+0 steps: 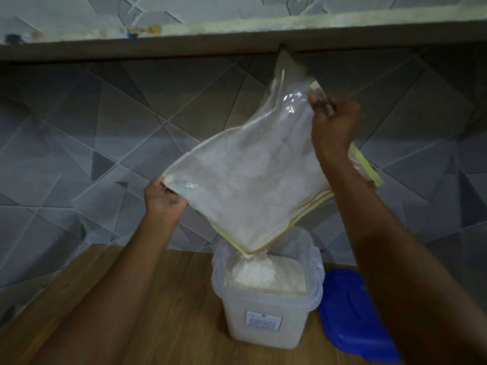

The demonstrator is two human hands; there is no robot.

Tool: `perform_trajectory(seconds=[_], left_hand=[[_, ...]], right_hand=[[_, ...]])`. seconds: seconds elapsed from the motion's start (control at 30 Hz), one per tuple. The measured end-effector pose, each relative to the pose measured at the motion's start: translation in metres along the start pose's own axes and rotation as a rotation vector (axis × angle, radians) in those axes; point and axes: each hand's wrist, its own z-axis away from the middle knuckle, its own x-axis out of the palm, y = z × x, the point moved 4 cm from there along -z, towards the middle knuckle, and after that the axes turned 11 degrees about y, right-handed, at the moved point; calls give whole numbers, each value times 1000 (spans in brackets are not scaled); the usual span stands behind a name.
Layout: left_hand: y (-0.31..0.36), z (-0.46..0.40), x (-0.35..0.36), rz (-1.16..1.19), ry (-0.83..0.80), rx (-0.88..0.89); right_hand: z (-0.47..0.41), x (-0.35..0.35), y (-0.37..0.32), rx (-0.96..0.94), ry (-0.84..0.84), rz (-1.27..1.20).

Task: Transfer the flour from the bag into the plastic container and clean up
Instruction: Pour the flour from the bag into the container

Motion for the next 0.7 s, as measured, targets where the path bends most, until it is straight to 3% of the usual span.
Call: perform_trajectory(seconds=[0.27,0.37,0.7], left_hand=[[-1,0,-7,-137,-45,25],[-2,-1,-9,-212,-63,40],[0,10,3,-321,-78,100]], right_hand=[[-3,-6,4,-33,56,2],[-3,-5,0,-49,-7,8],[-14,-23,6,6,137,20]])
